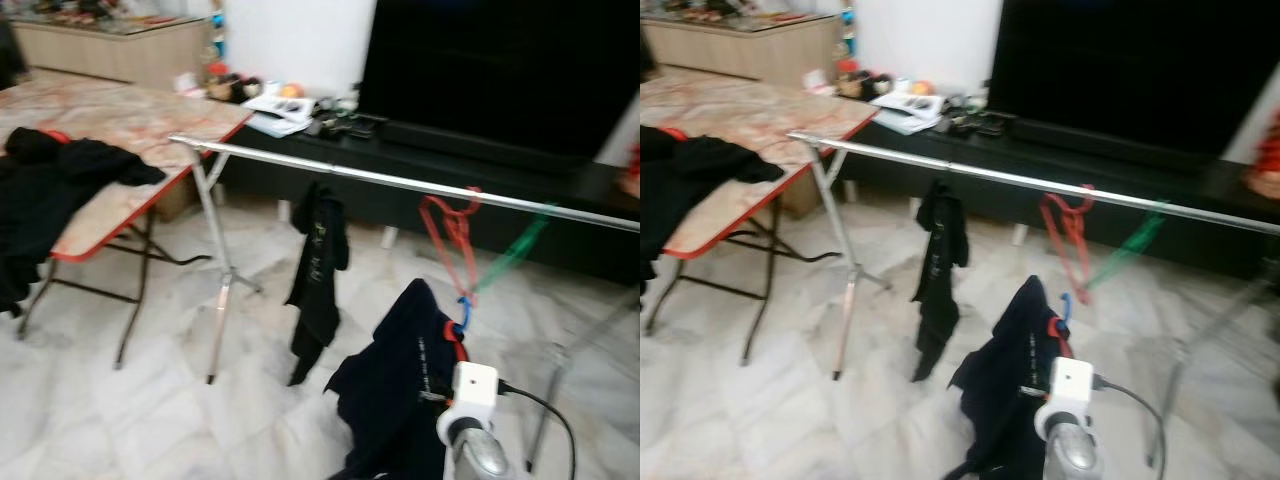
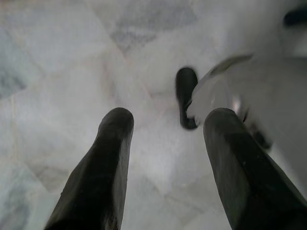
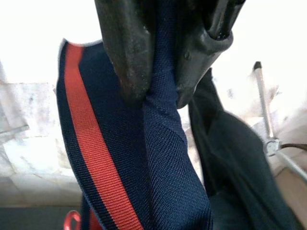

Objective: Hang hanger

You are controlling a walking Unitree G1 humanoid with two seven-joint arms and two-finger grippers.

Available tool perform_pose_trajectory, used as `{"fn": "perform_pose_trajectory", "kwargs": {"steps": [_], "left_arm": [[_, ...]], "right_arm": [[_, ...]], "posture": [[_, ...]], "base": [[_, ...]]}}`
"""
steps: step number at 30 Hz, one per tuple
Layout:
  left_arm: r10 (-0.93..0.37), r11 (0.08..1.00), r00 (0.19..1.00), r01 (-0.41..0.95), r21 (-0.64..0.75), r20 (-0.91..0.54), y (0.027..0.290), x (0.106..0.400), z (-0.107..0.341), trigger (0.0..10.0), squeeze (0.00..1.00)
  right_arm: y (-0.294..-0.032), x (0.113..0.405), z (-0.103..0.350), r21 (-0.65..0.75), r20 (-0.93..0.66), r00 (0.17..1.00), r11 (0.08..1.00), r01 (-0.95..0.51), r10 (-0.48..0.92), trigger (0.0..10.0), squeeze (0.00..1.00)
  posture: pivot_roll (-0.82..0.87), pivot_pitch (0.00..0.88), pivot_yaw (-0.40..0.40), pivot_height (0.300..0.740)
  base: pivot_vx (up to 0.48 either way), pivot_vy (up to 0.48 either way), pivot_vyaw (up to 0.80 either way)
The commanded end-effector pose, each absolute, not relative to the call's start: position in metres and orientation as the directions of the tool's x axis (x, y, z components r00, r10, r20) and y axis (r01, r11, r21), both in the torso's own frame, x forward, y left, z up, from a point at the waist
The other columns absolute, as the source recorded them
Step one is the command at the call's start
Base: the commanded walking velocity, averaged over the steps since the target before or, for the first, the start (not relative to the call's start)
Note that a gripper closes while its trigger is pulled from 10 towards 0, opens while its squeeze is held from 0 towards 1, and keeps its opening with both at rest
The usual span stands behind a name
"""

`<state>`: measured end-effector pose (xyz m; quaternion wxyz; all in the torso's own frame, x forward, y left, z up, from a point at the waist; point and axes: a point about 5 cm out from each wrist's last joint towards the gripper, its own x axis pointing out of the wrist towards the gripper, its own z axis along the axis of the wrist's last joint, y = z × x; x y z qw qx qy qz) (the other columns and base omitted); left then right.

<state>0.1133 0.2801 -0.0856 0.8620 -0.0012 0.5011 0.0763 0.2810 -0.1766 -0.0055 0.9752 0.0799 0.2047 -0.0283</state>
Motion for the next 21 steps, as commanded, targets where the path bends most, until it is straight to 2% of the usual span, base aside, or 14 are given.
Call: {"fn": "perform_pose_trajectory", "kwargs": {"steps": [1, 3, 12, 21], "left_arm": [[0.125, 0.988, 0.461, -0.138, 0.068, -0.879, 0.2755, 0.1049, -0.09, 10.0, 0.0], [0.125, 0.988, 0.462, -0.138, 0.068, -0.878, 0.2753, 0.1055, -0.0899, 10.0, 0.0], [0.132, 0.984, 0.451, -0.165, 0.063, -0.883, 0.276, 0.1046, -0.0903, 10.0, 0.0], [0.127, 0.987, 0.449, -0.146, 0.068, -0.885, 0.2778, 0.1043, -0.0896, 10.0, 0.0]], "right_arm": [[-0.1811, 0.2874, 0.0021, 0.139, -0.376, 0.926, 0.986, 0.093, -0.035, 10.0, 0.0], [-0.1809, 0.2881, 0.0026, 0.131, -0.377, 0.926, 0.987, 0.09, -0.034, 10.0, 0.0], [-0.1786, 0.2904, 0.0036, 0.122, -0.378, 0.925, 0.989, 0.085, -0.033, 10.0, 0.0], [-0.1791, 0.2914, 0.0054, 0.125, -0.368, 0.929, 0.987, 0.098, -0.046, 10.0, 0.0]], "posture": [[0.16, 0.0, -0.083, 0.74], [0.16, 0.0, -0.083, 0.74], [0.17, 0.0, -0.084, 0.74], [0.15, 0.0, -0.068, 0.74]], "base": [[0.0, 0.0, -0.79], [0.0, 0.0, -0.63], [0.0, 0.0, 0.0], [0.0, 0.348, 0.0]]}}
